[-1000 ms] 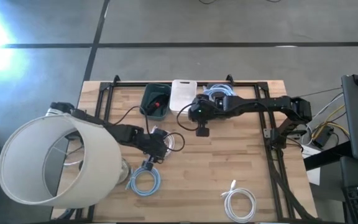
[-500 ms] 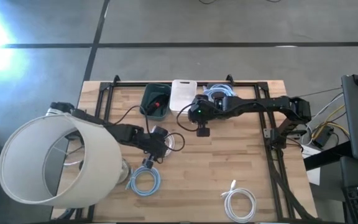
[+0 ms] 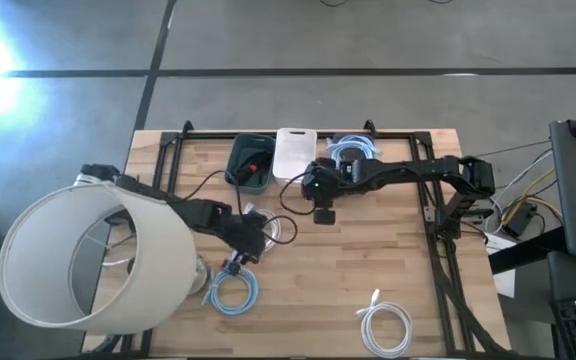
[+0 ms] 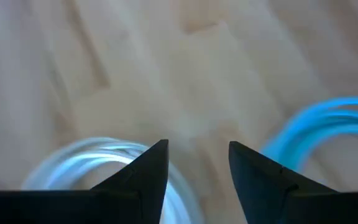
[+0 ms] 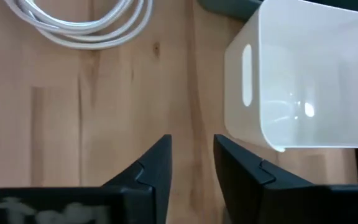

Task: Pick & Place USB Port
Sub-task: Put the light blue HDMI cable into the black bin

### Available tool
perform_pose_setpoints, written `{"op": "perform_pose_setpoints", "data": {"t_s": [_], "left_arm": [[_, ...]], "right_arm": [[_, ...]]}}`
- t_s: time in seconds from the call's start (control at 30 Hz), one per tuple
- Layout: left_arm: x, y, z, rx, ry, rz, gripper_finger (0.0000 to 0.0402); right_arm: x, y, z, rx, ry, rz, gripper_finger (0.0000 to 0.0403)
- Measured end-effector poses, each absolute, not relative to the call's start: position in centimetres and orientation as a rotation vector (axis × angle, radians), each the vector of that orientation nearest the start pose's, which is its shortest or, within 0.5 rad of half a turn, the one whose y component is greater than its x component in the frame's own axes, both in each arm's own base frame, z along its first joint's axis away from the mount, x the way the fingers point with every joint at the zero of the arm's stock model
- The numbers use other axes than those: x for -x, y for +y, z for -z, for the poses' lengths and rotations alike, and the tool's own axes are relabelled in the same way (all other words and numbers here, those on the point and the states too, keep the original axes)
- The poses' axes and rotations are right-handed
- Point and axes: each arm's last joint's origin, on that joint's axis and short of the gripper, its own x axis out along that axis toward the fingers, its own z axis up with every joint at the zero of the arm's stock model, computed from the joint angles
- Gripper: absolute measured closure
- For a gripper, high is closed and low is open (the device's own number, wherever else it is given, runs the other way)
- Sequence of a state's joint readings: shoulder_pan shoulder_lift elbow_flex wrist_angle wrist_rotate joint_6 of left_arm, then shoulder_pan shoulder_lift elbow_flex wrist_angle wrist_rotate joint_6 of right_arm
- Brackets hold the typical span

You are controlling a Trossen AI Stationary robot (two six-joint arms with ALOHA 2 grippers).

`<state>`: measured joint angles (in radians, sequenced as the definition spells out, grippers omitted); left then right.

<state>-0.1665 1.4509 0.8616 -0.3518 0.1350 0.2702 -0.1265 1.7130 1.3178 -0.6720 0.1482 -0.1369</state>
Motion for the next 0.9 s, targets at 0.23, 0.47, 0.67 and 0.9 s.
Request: {"op": "perform_pose_setpoints", "data": {"t_s": [0.23, 0.47, 0.67, 0.9], "left_arm": [[-27.2, -5.4, -18.3, -0.124, 0.999, 0.496, 0.0229], [-26.7, -5.8, -15.4, -0.075, 1.080, 0.558, 0.0229], [-26.6, -5.8, -14.1, -0.103, 1.118, 0.546, 0.0240], [-27.1, -5.7, -14.2, -0.146, 1.081, 0.538, 0.0343]], "right_arm": [[-35.3, -4.0, -24.3, 0.137, 1.053, 0.161, 0.0259], [-35.6, -3.9, -24.4, 0.137, 1.028, 0.164, 0.0244], [-35.5, -3.9, -24.4, 0.136, 1.027, 0.168, 0.0246], [-35.6, -3.9, -24.3, 0.125, 1.024, 0.173, 0.0249]]}}
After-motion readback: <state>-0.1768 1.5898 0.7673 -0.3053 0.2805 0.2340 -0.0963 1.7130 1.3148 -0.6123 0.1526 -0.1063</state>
